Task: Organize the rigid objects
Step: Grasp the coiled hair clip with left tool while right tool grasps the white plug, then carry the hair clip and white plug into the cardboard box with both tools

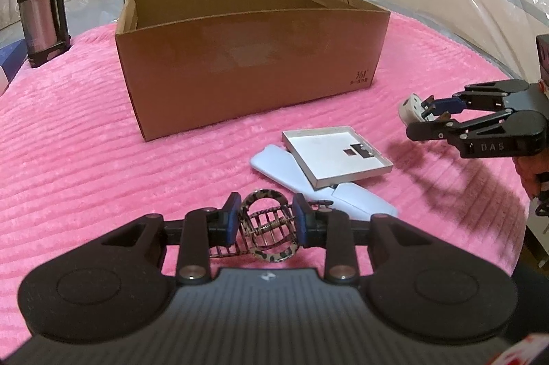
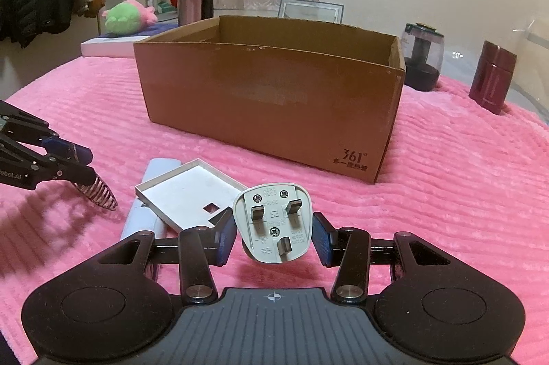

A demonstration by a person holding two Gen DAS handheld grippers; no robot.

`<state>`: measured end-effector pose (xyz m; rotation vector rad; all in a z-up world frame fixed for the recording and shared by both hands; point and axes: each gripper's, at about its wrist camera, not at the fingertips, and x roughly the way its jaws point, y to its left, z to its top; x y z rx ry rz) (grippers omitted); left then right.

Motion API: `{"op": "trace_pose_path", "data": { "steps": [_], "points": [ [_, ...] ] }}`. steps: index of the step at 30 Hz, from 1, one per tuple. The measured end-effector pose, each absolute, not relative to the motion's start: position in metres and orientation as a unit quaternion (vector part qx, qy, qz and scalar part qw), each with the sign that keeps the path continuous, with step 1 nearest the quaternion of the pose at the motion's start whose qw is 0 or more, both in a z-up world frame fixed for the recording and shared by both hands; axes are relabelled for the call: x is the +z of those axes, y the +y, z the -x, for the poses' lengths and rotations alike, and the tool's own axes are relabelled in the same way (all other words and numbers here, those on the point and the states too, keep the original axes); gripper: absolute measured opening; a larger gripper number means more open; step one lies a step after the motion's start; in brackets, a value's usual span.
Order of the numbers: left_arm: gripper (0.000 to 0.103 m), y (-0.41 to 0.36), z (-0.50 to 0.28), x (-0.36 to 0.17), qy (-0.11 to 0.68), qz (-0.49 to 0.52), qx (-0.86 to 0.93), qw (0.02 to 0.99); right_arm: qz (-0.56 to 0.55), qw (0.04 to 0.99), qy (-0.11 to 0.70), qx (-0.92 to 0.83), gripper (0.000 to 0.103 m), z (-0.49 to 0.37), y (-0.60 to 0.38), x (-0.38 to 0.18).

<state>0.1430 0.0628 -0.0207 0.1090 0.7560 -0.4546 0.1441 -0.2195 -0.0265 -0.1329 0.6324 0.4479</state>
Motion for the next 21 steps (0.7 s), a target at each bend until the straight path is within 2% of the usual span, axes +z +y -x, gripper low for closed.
{"op": "trace_pose_path", "data": {
  "steps": [9,21],
  "points": [
    [0.027,0.061,-0.152,0.008,0.354,-0.067,-0.231,0.904,0.052,0.924,0.299,0.233,0.044,-0.147,-0.221,-0.003],
    [0.027,0.058,-0.18,0.074,0.326,-0.089,-0.262,0.904,0.05,0.917,0.284,0.276,0.044,-0.169,-0.226,0.055]
  ]
}}
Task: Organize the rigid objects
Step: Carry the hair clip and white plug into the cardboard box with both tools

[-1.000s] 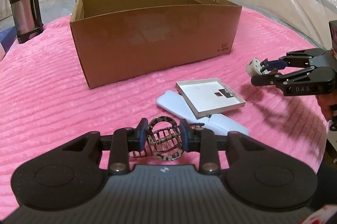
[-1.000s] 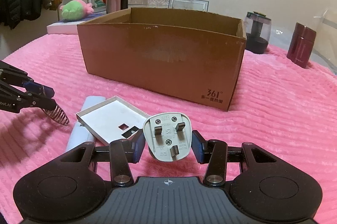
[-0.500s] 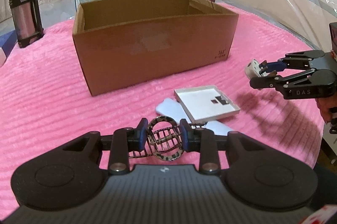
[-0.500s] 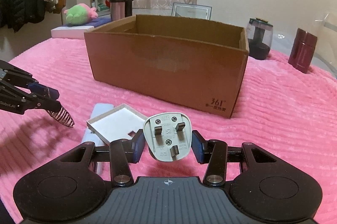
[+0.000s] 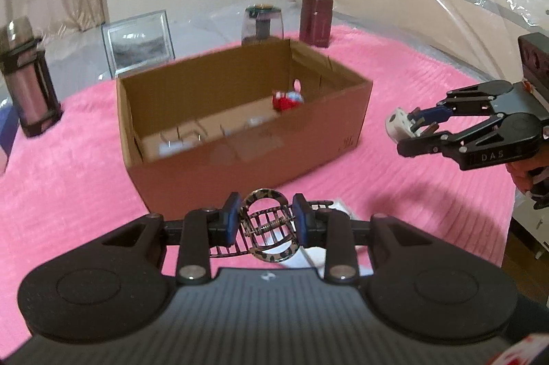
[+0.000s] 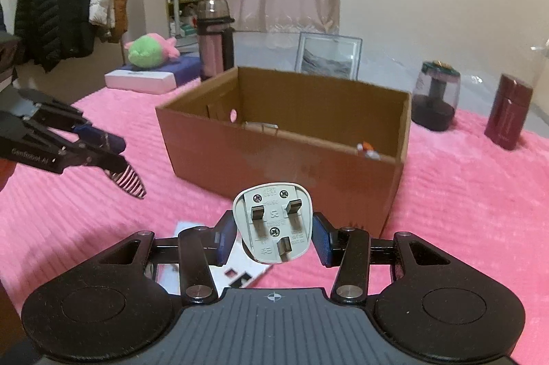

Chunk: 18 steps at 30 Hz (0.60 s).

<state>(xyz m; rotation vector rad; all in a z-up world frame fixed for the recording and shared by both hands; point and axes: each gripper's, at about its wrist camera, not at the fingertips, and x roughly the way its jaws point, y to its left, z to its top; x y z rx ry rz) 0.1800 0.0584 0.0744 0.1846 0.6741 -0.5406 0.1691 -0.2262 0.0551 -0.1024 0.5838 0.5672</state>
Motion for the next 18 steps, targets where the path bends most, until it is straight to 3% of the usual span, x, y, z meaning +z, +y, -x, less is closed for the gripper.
{"op": "trace_pose_path", "data": {
  "steps": [9,18],
  "points": [
    [0.027,0.042,-0.216,0.127,0.3,-0.117,-0.277,0.905,0.068,0.91,0.274,0.305,0.044,-0.196,-0.226,0.099],
    [0.027,0.02,-0.265,0.14,0.306,-0.151,-0.274,0.899,0.107,0.903,0.277,0.311,0.044,-0.243,-0.225,0.119]
  ]
}}
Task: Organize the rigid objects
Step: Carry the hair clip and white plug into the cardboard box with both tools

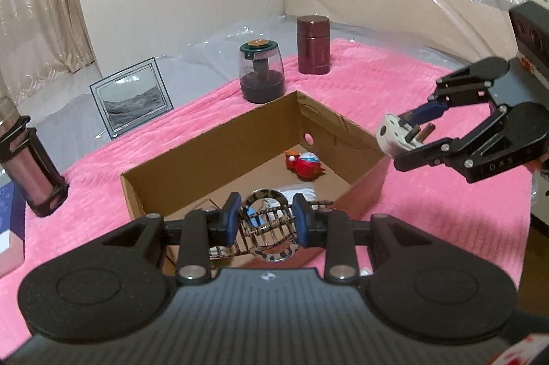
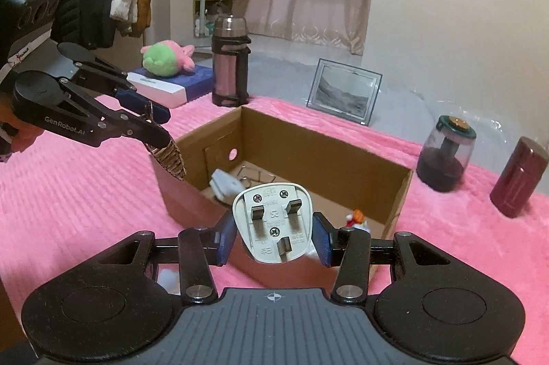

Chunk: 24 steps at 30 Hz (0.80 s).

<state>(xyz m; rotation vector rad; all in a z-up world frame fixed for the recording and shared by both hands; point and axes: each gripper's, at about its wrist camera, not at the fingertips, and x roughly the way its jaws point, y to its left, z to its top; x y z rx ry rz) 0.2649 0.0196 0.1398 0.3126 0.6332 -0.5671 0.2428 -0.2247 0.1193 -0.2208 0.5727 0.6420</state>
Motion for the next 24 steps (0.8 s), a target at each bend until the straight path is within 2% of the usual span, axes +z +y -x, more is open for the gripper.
{"op": "trace_pose_path", "data": {
  "steps": [10,24],
  "points": [
    [0.027,-0.001,-0.334,0.122,0.335,-0.176,-0.264,0.887,0.167,0.879,0.313,0.318,0.044,-0.315,-0.207,0.105],
    [0.027,-0.03,-0.419,0.062,0.371,-0.222,-0.27,0.861,0.261,0.816,0.392,0.335,0.044,-0.408,-0.179,0.042]
  ]
}}
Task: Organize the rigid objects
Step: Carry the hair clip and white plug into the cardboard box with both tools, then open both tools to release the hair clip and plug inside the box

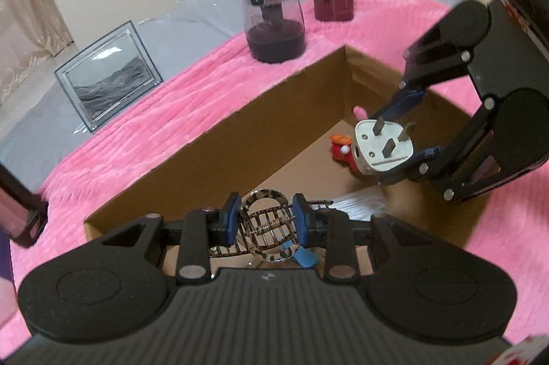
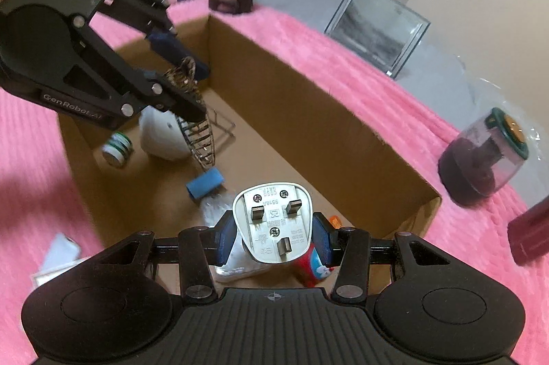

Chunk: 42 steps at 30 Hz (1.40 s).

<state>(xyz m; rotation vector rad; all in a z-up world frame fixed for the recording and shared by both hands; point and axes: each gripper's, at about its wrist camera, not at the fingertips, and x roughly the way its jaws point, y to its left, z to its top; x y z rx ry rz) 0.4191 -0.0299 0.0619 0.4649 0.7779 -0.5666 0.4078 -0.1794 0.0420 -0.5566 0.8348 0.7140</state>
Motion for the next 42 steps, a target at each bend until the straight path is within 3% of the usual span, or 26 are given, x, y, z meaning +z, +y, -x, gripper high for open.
{"op": "trace_pose_path", "data": {
  "steps": [17,42],
  "points": [
    [0.027,-0.045,-0.464,0.019,0.382,-0.277,-0.294,0.831,0.382,0.754,0.414,0.338,0.044,-0.452,-0.156,0.0],
    [0.028,-0.06,-0.469,-0.017,0.387,-0.328,-0.303,0.807,0.409,0.728,0.429,0.345,0.043,-0.464,-0.137,-0.022]
  ]
}}
